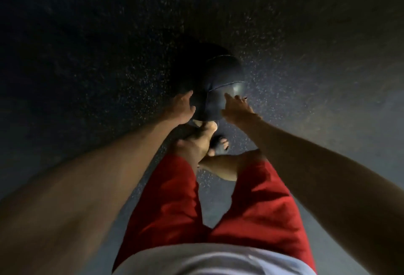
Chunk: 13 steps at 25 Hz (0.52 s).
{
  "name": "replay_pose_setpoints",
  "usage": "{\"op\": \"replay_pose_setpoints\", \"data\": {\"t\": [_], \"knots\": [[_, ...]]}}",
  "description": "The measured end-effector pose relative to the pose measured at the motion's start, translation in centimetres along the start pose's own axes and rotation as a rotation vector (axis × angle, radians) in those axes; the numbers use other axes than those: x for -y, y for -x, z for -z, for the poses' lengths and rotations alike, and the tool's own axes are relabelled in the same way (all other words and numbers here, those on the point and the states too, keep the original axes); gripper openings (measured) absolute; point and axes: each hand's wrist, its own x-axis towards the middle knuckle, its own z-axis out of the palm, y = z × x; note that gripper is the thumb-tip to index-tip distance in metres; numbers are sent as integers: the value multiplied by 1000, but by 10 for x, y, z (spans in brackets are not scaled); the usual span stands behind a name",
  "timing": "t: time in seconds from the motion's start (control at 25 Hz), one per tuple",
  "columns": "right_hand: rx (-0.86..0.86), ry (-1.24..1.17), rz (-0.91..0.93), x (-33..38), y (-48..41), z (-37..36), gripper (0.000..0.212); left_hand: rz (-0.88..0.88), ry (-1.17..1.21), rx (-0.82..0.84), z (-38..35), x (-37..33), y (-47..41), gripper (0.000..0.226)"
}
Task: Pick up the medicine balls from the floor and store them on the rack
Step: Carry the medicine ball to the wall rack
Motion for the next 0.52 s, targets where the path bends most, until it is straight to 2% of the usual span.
{"op": "replay_pose_setpoints", "data": {"t": [0.2, 0.4, 0.52], "knots": [[103, 132, -2, -30, -73, -37, 94, 19, 70, -1, -51, 14, -59, 67], [188, 187, 63, -36, -135, -42, 101, 57, 160, 28, -87, 25, -108, 78], [128, 110, 64, -32, -164, -24, 109, -10, 146, -94, -94, 15, -123, 85]]}}
